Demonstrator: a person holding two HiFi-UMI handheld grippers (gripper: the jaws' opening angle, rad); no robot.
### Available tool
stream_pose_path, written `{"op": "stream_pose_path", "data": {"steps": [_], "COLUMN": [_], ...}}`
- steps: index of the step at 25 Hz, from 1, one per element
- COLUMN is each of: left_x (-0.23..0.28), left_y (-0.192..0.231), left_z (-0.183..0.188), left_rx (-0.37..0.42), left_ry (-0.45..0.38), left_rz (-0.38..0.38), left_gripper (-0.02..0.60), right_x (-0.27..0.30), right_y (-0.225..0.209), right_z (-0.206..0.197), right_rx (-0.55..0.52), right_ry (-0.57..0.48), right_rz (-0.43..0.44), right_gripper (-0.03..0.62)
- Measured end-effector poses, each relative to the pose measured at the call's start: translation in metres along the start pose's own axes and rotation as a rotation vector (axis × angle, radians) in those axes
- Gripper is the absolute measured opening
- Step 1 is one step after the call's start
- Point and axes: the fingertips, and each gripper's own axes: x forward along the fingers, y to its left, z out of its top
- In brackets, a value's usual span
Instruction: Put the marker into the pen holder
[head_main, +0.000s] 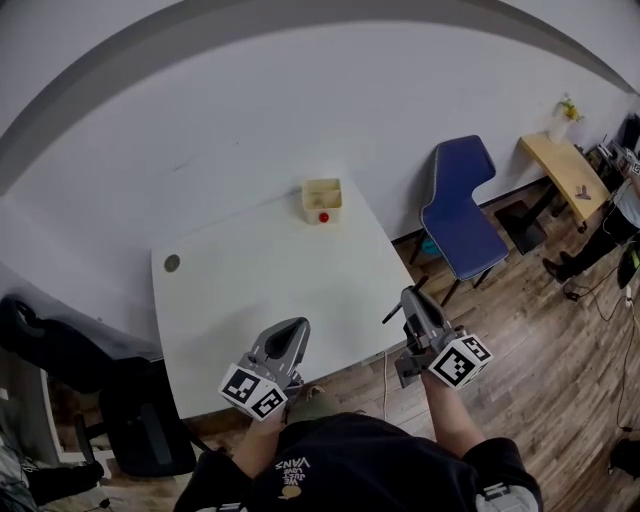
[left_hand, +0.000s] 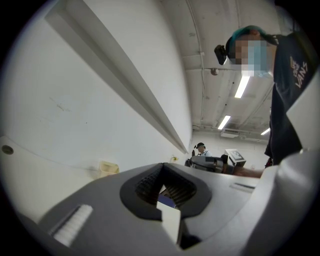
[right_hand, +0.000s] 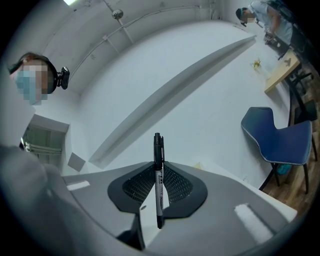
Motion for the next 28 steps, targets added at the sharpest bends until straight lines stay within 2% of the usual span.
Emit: {"op": "stream_pose_path", "data": {"steps": [9, 16, 23, 28], "left_x": [0.01, 0.0, -0.006, -0.004], "left_y": [0.065, 0.103, 0.119, 0.129], "left_z": [0.033, 0.041, 0.037, 0.036], "left_rx": [0.004, -0.008, -0.029, -0.03], "left_ry": [-0.012, -0.008, 0.0, -0.009], "left_rz": [-0.022, -0.034, -0.008, 0.048], "left_gripper": [0.04, 0.041, 0.041, 0.041], "right_x": [0.067, 0.105, 0.135, 0.16], "right_y": [0.012, 0.017, 0.003, -0.013], "right_z": [0.004, 0.002, 0.009, 0.017], "right_rx": [-0.029, -0.063, -0.097, -0.1], "right_ry": [-0.041, -0.068, -0.068, -0.053], "right_rz": [-0.021, -0.047, -0.05, -0.034], "right_gripper": [0.051, 0.051, 0.051, 0.051]}}
